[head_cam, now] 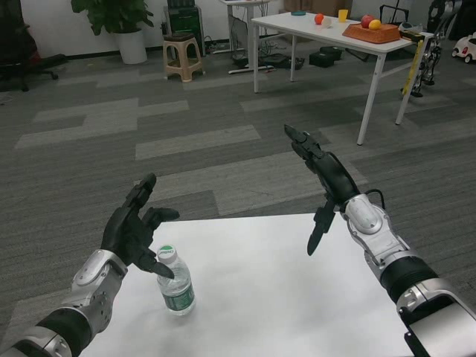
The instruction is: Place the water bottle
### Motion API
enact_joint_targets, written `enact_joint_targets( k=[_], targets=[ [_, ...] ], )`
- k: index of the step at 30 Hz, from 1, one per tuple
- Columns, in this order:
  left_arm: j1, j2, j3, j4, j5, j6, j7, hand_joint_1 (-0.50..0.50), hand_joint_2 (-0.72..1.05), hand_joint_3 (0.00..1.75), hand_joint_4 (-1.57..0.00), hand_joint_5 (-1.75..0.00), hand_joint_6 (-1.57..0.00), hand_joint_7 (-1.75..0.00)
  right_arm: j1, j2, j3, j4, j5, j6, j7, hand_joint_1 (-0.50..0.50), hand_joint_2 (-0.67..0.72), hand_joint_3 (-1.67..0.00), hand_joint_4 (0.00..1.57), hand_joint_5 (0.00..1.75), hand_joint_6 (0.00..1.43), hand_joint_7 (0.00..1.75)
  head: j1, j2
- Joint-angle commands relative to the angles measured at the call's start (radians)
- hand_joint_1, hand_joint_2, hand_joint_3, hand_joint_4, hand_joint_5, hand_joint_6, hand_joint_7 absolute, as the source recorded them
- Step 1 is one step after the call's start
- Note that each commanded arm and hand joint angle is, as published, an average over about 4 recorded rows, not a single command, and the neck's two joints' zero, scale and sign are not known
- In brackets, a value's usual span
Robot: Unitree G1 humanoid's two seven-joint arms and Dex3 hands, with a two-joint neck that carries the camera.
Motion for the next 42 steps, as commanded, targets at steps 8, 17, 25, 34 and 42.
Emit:
enact_joint_targets(
  k=[8,17,25,34,42],
  targets=[
    [0.010,0.021,-0.013,-0.062,-0.045,-0.009,-0.007,-0.48,-0.55,0.09,0.00,-1.75,0.00,0.00,-0.011,0.005,-0.003,0.007,0.004,-0.005,-0.006,-0.46,0.66,0.00,0.00,0.00,0.00,0.00,-0.003,-0.006],
    [0.010,0.021,-0.013,-0.066,-0.049,-0.009,-0.005,-0.48,-0.55,0.09,0.00,-1.75,0.00,0.00,-0.014,0.007,-0.003,0.012,0.004,-0.005,-0.006,-0.46,0.66,0.00,0.00,0.00,0.00,0.00,-0.002,-0.010],
    [0.008,0.019,-0.012,-0.066,-0.050,-0.009,-0.004,-0.48,-0.55,0.09,0.00,-1.75,0.00,0.00,-0.018,0.007,-0.003,0.019,0.004,-0.005,-0.006,-0.46,0.63,0.00,0.00,0.00,0.00,0.00,-0.003,-0.011],
    [0.002,0.018,-0.014,-0.065,-0.050,-0.009,-0.003,-0.48,-0.55,0.09,0.00,-1.75,0.00,0.00,-0.021,0.009,-0.002,0.023,0.004,-0.005,-0.006,-0.46,0.66,0.00,0.00,0.00,0.00,0.00,-0.003,-0.010],
    [0.002,0.018,-0.014,-0.066,-0.052,-0.009,-0.005,-0.49,-0.55,0.09,0.00,-1.75,0.00,0.00,-0.023,0.008,-0.001,0.024,0.004,-0.005,-0.006,-0.46,0.66,0.00,0.00,0.00,0.00,0.00,-0.004,-0.010]
  ],
)
